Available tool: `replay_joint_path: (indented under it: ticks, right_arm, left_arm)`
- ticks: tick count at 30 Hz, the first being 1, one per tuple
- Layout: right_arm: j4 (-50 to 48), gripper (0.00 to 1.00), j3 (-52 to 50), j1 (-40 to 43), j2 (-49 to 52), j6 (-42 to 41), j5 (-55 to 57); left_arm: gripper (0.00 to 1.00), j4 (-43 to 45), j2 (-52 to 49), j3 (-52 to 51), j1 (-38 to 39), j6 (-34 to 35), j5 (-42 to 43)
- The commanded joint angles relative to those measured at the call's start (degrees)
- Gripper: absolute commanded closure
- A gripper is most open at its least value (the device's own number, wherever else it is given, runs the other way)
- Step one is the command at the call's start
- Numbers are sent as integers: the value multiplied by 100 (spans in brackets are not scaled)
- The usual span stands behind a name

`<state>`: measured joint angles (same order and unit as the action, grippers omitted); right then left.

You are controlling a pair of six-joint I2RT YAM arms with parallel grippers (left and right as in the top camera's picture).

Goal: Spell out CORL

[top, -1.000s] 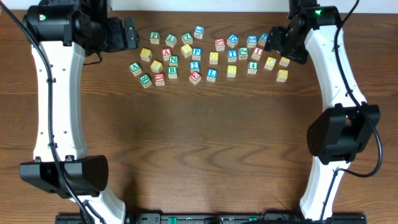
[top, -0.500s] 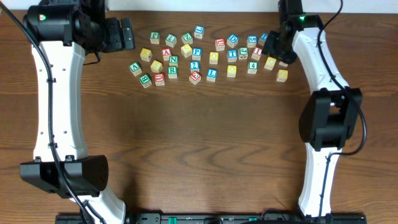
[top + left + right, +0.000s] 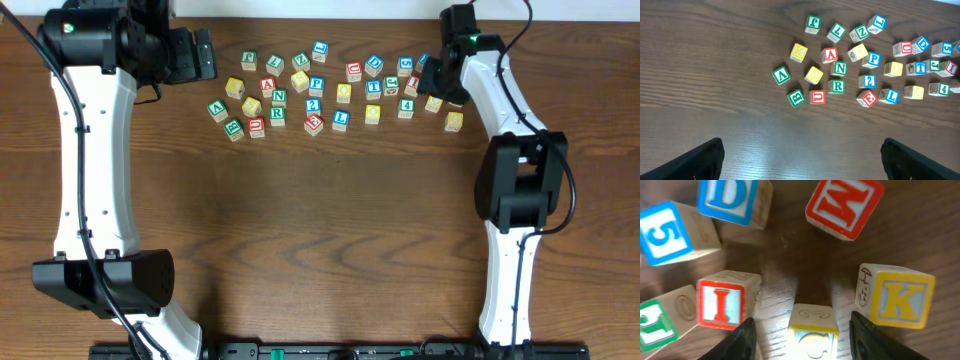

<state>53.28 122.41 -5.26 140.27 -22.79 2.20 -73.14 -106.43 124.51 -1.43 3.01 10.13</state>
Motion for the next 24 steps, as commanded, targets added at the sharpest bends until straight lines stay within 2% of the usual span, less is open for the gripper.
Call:
replay_joint_path:
  ticks: [1, 4, 5, 6, 16, 24]
  right_arm:
    - [-9, 46, 2, 39, 216, 345, 87]
    - [-31, 46, 2, 26, 282, 664, 90]
    - [-42, 50, 2, 28, 289, 708, 90]
    - [-46, 54, 2, 28, 289, 721, 90]
    - [-63, 64, 2, 28, 291, 699, 90]
    - [-85, 64, -81, 33, 302, 699, 90]
  left_arm:
    - [2, -11, -74, -55, -4, 28, -76]
    - [2, -11, -74, -55, -4, 28, -76]
    - [2, -11, -74, -55, -4, 31, -76]
    - [2, -13, -74, -55, -4, 31, -76]
    - [2, -13, -74, -55, -4, 31, -74]
    - [2, -13, -74, -55, -4, 31, -74]
